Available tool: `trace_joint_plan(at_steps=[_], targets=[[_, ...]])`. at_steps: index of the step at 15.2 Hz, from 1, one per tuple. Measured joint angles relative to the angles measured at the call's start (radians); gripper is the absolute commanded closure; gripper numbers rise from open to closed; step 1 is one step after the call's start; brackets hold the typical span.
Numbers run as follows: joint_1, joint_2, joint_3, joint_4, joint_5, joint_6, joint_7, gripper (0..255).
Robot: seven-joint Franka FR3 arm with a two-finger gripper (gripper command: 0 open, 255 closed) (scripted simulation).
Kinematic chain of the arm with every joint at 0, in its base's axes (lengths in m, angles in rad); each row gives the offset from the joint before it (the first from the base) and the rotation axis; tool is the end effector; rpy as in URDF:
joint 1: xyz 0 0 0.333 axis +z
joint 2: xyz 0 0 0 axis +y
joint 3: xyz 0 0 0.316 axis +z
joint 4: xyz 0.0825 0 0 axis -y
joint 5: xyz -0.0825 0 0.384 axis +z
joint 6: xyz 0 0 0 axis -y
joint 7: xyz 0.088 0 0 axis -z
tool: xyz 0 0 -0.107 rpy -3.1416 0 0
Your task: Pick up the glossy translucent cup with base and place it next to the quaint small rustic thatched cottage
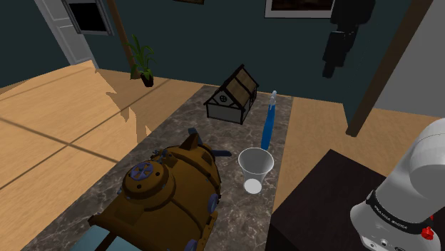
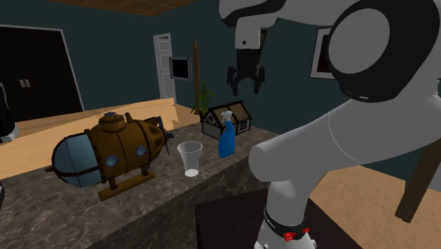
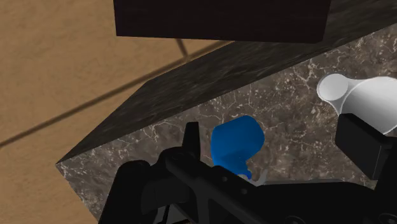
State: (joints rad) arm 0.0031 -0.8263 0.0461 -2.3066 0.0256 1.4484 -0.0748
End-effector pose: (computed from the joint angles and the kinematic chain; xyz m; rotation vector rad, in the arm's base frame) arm 0.2826 0.0223 0.6145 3.1285 0.1743 -0.0511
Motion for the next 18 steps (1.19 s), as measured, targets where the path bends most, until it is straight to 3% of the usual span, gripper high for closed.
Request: trace_joint_plan(at_steps=[4, 12, 18], targets=[[0.015, 0.004, 0.001, -0.056, 0.032, 0.058, -0.004, 0], [0.085, 0.091, 0.027, -0.226, 0.17, 0.312, -0.025, 0], [0.152, 0.216, 0.049, -0.294, 0.288, 0.507, -0.071, 0]])
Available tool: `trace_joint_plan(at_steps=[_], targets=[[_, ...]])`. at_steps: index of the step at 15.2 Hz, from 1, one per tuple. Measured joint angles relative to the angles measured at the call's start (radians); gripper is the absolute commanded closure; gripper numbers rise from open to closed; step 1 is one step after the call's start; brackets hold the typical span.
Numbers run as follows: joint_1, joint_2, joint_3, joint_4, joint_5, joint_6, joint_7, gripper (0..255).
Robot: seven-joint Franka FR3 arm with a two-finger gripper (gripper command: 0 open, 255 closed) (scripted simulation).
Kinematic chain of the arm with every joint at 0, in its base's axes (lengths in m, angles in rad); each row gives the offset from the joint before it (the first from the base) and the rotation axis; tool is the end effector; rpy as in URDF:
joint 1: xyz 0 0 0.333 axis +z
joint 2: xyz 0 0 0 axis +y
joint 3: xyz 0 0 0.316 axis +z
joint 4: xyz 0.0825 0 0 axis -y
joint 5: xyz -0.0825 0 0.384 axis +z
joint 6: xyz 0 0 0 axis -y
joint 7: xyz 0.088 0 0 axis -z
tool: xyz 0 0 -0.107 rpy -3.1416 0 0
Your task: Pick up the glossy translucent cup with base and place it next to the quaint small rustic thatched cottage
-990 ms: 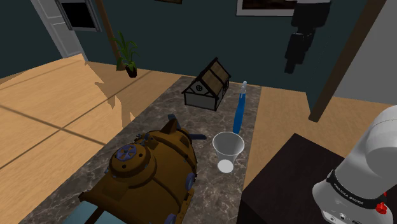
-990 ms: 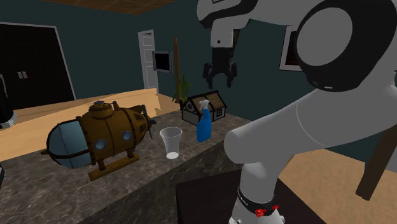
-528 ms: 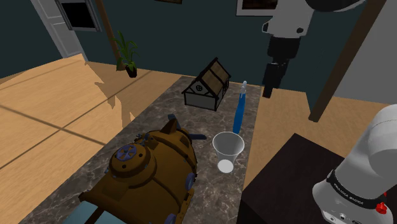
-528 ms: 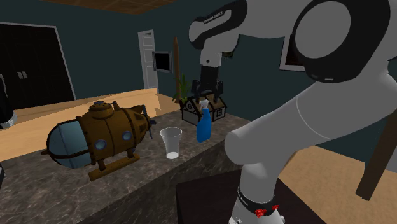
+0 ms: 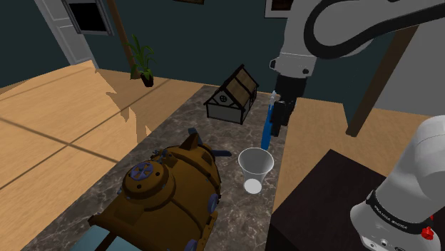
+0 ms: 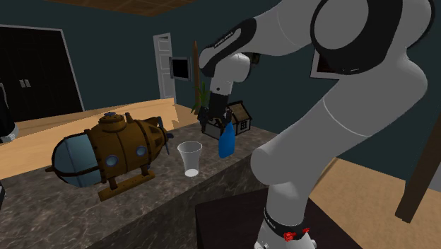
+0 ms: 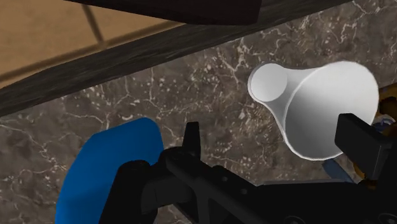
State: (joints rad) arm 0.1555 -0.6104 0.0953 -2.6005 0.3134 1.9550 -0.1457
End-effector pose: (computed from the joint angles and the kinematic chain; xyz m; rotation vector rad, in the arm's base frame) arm 0.3407 0.1086 0.4491 -2.8853 -0.3700 0.0639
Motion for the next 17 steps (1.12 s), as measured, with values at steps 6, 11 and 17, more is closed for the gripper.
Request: trace_joint_plan(at_steps=[6, 11, 17], targets=[[0.071, 0.136, 0.024, -0.041, 0.12, 0.181, -0.06, 0], [0.088, 0.179, 0.039, -0.065, 0.15, 0.251, -0.073, 0], [0.098, 0.205, 0.048, -0.082, 0.168, 0.297, -0.08, 0]])
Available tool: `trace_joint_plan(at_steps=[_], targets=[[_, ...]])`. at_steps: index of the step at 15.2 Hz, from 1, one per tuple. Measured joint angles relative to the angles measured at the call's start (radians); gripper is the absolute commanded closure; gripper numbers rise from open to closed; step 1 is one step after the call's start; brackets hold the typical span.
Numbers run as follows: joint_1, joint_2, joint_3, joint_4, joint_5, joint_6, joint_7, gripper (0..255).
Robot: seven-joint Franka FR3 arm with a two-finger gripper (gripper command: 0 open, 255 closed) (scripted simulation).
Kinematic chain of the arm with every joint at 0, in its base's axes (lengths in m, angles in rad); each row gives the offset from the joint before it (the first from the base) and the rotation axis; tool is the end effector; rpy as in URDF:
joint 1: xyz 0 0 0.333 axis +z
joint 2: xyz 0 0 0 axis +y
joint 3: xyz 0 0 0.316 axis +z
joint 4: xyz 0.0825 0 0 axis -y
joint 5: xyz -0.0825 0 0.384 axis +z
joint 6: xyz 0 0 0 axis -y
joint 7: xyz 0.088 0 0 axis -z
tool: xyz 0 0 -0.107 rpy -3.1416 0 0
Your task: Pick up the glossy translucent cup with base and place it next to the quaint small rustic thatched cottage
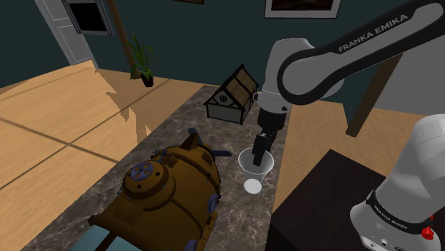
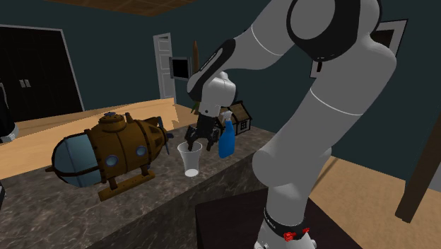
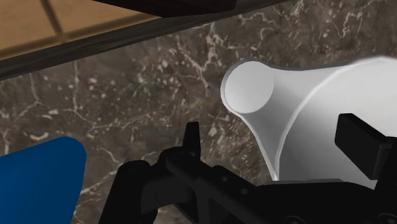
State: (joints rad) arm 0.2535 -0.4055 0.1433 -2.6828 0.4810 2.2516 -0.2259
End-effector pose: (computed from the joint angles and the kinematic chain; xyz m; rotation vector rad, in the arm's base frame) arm 0.3506 0.1577 0.3604 -2.7995 -0.4235 0.0640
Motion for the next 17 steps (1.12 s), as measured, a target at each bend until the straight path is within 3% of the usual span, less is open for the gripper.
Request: trace_joint_plan(at_steps=[2, 3, 13, 17], targets=[[0.0, 0.0, 0.0, 0.0, 0.0, 0.001, 0.0, 0], [0.0, 0.001, 0.0, 0.0, 0.0, 0.001, 0.0, 255], [0.0, 0.001, 0.0, 0.0, 0.0, 0.001, 0.0, 255], [-0.005, -0.03, -0.003, 0.021, -0.015, -0.048, 0.018, 255]])
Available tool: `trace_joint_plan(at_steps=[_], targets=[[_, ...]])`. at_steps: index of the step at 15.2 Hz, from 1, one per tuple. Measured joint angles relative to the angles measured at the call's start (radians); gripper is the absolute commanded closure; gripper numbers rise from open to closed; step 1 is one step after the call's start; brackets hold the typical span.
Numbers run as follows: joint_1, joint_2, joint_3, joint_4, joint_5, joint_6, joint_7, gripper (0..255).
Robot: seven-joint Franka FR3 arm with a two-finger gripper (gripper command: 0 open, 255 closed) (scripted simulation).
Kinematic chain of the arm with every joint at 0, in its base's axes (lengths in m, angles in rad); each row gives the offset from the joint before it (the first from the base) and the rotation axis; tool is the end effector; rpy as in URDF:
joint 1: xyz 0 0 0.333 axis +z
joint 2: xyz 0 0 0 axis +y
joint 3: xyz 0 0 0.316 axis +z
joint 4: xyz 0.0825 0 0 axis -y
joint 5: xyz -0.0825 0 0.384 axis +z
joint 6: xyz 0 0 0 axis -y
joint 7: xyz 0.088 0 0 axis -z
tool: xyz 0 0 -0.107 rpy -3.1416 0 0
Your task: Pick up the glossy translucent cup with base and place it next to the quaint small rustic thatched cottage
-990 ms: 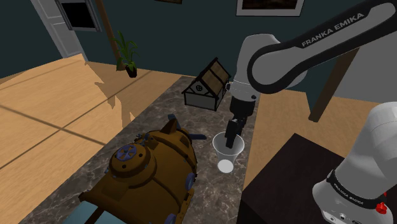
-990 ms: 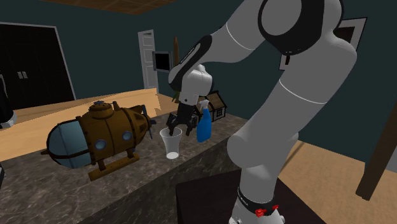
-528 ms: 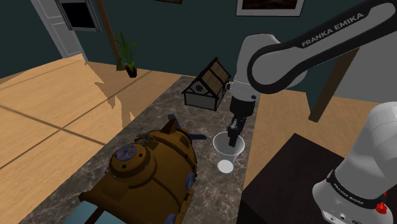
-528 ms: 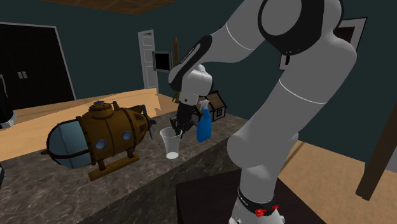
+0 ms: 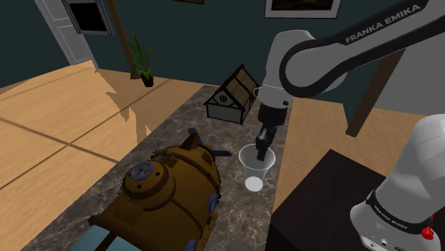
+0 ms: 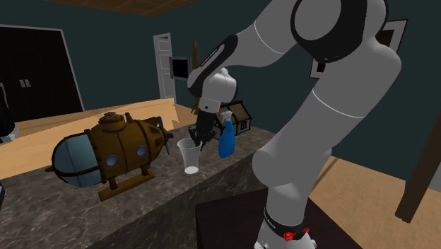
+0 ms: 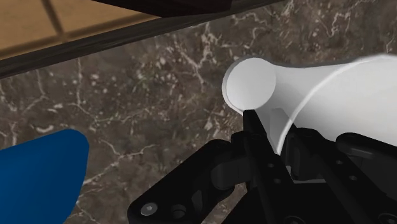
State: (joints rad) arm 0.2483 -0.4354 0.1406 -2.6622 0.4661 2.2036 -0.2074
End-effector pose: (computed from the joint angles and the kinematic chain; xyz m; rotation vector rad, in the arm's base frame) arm 0.3506 0.1577 0.3769 -2.7994 -0.4233 0.0632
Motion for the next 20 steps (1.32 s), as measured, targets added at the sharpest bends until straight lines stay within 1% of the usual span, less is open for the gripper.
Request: trace_joint_plan(at_steps=[14, 20], targets=[[-0.017, -0.091, -0.016, 0.116, -0.051, -0.2, 0.067, 255], [-0.021, -0.114, -0.022, 0.182, -0.067, -0.285, 0.096, 255]])
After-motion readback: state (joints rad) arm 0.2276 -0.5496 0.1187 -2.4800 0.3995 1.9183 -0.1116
